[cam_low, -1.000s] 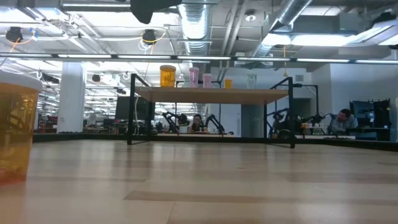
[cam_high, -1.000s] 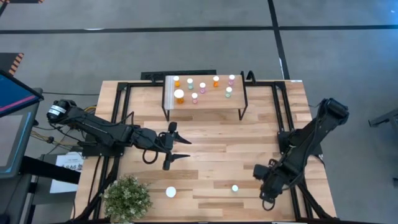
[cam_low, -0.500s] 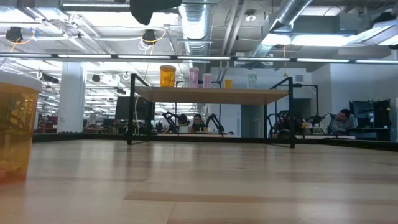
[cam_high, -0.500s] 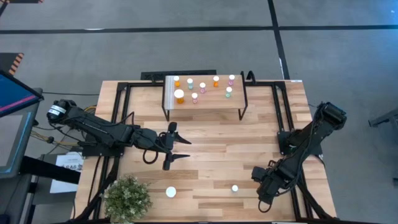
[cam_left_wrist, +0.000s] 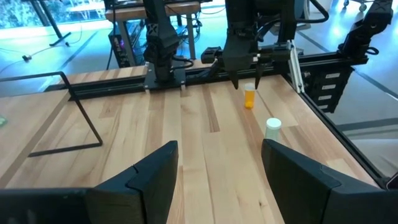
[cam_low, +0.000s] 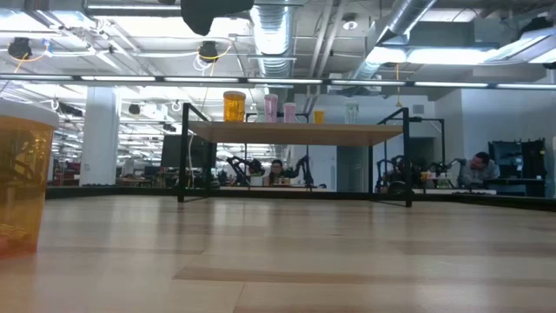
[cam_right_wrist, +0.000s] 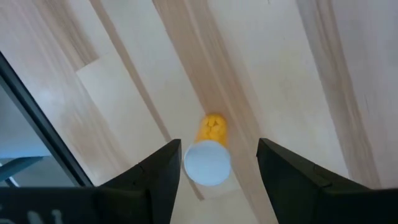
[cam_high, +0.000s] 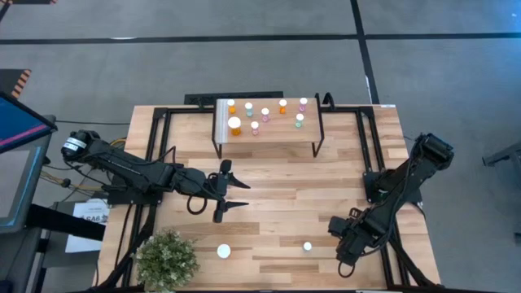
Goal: Pick and place medicine bottles onto shelf by color
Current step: Put the orange small pill bottle on the shelf
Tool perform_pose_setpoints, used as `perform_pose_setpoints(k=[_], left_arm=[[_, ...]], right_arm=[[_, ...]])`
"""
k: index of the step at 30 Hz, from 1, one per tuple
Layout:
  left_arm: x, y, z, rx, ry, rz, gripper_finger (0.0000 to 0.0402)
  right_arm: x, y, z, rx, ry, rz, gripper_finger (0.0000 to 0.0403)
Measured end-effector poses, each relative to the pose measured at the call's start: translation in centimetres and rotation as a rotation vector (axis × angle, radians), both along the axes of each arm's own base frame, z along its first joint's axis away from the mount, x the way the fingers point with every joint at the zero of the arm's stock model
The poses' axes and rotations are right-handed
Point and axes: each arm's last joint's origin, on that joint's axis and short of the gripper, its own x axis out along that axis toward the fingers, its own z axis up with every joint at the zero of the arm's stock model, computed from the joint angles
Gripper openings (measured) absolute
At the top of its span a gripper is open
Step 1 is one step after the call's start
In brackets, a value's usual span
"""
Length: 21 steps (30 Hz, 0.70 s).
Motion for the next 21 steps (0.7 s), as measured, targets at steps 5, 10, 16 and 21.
perform_pose_setpoints(k=[5, 10, 16, 21], left_arm=[[-0.01, 0.00, -0.04, 0.001, 0.004, 0.000, 0.0221], [-0.01, 0.00, -0.04, 0.001, 0.004, 0.000, 0.0221], [-0.04, 0.01, -0.18, 0.001, 0.019, 0.002, 0.0221], [-0.04, 0.01, -0.18, 0.001, 0.018, 0.002, 0.0221]], right_arm=[[-0.01, 0.00, -0.01, -0.001, -0.001, 0.008, 0.0232], [-0.23, 0.20, 0.00, -0.001, -0.001, 0.020, 0.0232], [-0.56, 0.54, 0.01, 0.003, -0.004, 0.037, 0.0232], [-0.61, 0.58, 0.01, 0.003, -0.003, 0.034, 0.0232]])
